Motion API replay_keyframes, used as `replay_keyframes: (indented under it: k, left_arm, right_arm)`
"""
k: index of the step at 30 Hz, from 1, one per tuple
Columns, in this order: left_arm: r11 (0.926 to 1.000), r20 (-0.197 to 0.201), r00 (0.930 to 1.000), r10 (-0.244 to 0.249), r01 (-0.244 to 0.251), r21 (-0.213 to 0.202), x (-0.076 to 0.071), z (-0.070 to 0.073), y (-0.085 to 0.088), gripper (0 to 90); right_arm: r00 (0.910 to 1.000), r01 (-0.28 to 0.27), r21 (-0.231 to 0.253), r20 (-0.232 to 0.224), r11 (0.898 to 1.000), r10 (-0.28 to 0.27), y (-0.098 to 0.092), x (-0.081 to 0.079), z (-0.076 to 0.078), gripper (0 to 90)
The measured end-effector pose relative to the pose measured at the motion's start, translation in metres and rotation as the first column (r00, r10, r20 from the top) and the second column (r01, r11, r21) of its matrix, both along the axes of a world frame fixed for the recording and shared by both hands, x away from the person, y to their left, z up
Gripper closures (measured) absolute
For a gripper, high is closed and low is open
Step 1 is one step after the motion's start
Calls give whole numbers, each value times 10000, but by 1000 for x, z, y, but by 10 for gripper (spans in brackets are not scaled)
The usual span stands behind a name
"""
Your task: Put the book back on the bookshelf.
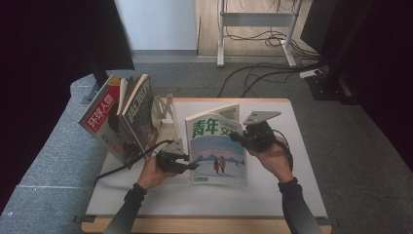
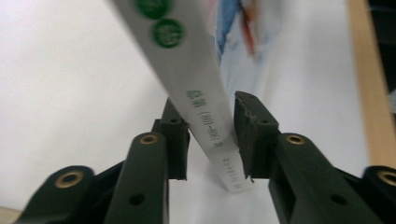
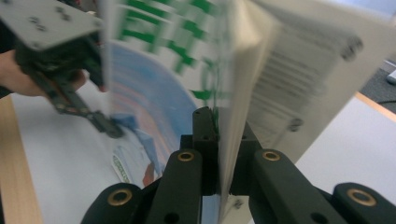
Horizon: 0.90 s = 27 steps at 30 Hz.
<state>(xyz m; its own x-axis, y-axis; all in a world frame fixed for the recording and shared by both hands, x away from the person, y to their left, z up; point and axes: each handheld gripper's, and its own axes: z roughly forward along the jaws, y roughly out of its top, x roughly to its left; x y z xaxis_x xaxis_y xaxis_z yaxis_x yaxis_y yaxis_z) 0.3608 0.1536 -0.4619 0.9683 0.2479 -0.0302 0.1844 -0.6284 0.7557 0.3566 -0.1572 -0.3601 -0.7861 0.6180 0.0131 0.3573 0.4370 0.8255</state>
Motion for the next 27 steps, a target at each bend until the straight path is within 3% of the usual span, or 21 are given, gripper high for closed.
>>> replay_keyframes:
  k: [2, 7, 10, 16, 20, 23, 25, 27]
  left_arm:
    - [9998, 129, 9998, -150, 149, 102, -5, 2, 0, 692]
    - [9995, 449, 9987, -248, 239, 208, -14, 2, 0, 704]
    - [9995, 644, 9976, -272, 260, 194, -19, 2, 0, 709]
    - [9992, 872, 9954, -396, 385, 146, -27, 0, 1, 725]
    - [9991, 889, 9952, -419, 410, 117, -30, -1, 0, 730]
    - [9985, 972, 9937, -550, 544, 89, -33, -1, 0, 732]
    - [9985, 1024, 9932, -554, 549, 75, -34, -1, 0, 732]
    - [9986, 968, 9939, -526, 524, 45, -34, -1, 0, 731]
  right_arm:
    - [10000, -5, 232, -48, 9997, 6, -4, -1, -3, 838]
    - [9998, -194, -136, 85, 9997, 195, -8, -10, 1, 806]
    - [9994, -355, -81, -11, 9993, 355, -14, -15, 1, 758]
    - [9990, -386, -509, -249, 9980, 374, -31, -21, -8, 623]
    - [9993, -230, -867, -321, 9960, 203, -41, -23, -17, 451]
    - [9993, -196, -646, -315, 9977, 175, -44, -21, -25, 362]
    - [9987, -363, -452, -369, 9983, 347, -44, -20, -29, 362]
    - [9968, -695, -269, -408, 9972, 684, -43, -20, -31, 433]
